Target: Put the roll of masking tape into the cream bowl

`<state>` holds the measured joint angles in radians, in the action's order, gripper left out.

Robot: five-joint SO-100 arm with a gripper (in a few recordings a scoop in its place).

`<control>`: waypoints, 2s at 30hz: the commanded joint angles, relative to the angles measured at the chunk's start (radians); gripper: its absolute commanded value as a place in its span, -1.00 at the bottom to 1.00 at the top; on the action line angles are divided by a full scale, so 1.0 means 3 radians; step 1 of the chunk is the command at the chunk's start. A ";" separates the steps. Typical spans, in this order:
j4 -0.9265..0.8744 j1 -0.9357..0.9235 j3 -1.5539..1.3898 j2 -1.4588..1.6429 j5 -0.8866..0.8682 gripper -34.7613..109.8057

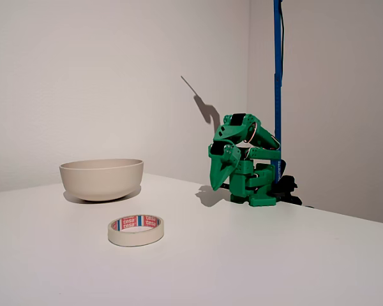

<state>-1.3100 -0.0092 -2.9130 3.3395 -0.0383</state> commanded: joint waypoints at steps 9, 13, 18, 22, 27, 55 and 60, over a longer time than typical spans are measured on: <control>0.0138 0.0133 0.2506 -0.2664 -0.0383 -0.64; -0.0261 -0.0005 0.3825 -0.3835 -0.0435 -0.64; -0.0706 -0.0235 0.5134 -0.5154 -0.0368 -0.64; -0.0823 -0.0399 0.5717 -0.5829 -0.0256 -0.64; -0.0972 -0.0373 0.6192 -0.6489 -0.0225 -0.64; -0.1217 -0.0430 0.6913 -0.7343 -0.0332 -0.30; -0.1197 -0.0281 0.6913 -0.7430 -0.0435 -0.33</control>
<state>-1.6613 -0.1043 -0.9020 1.0784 -0.1442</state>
